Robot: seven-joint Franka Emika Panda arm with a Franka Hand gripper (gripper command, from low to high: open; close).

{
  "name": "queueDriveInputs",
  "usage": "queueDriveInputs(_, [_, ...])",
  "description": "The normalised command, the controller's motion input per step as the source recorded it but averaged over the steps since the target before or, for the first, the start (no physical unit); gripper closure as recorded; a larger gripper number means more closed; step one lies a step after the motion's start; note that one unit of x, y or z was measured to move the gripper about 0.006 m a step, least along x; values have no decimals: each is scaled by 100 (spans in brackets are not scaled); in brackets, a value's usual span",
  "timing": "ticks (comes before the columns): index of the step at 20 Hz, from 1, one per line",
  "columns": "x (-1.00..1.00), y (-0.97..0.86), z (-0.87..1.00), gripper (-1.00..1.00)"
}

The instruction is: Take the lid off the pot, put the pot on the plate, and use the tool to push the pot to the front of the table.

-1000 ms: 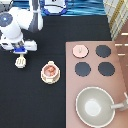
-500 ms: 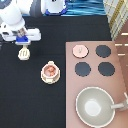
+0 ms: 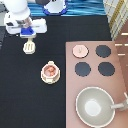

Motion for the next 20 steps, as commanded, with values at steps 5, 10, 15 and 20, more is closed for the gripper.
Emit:
queueDriveInputs(5, [-69,78,-20,100])
queueDriveInputs(10, [-82,44,-48,100])
queueDriveInputs(15, [-85,4,-57,100])
queueDriveInputs(20, [-55,3,-54,100])
